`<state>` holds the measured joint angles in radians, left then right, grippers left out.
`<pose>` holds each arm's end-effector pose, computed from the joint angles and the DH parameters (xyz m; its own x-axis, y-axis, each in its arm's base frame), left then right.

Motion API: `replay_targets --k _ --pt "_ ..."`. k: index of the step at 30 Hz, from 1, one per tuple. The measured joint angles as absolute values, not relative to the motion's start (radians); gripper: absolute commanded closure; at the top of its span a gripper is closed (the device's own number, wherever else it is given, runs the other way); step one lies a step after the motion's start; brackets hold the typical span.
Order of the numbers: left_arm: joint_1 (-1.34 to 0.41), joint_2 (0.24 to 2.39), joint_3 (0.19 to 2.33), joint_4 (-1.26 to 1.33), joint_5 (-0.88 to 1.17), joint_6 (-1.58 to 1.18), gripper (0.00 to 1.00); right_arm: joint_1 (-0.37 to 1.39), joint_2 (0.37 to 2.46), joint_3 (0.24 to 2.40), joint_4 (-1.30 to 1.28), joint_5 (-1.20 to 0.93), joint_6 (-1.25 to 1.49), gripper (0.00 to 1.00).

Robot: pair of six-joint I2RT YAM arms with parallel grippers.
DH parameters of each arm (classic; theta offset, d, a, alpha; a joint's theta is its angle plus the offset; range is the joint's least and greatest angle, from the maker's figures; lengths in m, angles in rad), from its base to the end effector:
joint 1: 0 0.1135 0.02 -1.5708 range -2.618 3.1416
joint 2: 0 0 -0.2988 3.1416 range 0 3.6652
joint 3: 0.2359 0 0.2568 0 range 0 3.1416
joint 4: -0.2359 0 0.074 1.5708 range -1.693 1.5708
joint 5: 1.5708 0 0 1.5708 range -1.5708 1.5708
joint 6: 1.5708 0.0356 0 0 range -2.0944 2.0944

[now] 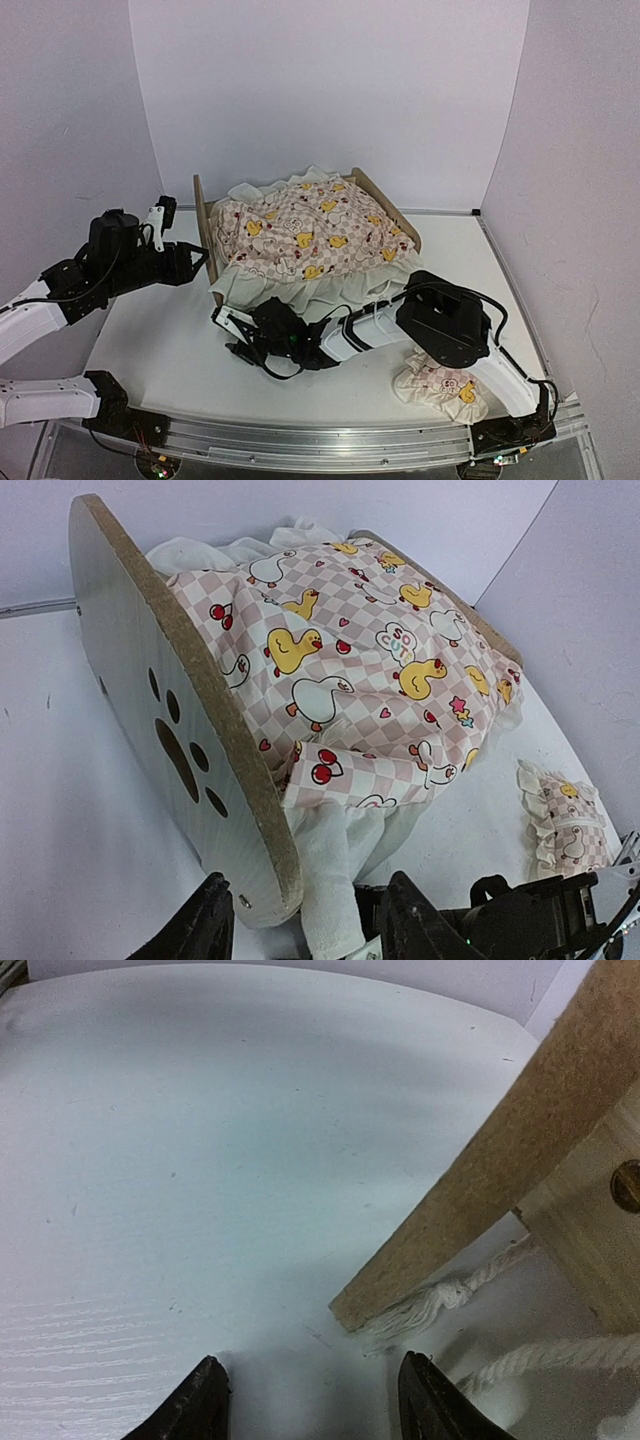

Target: Set up the pet bed

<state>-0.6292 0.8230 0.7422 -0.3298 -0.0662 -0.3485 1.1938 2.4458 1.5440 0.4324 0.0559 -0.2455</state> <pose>0.1396 -0.0987 0.3285 -0.4871 -0.0669 -0.8708 0.3956 0.8720 -0.2883 0.2039 0.5097 0.0968 0.0596 -0.5086 -0.8590 -0.9232 0.2993 -0.2413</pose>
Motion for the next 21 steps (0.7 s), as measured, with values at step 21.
replay_targets --k 21 --pt "-0.629 0.769 0.723 -0.321 -0.028 -0.349 0.50 1.163 2.551 1.687 0.450 0.024 -0.184 0.51"
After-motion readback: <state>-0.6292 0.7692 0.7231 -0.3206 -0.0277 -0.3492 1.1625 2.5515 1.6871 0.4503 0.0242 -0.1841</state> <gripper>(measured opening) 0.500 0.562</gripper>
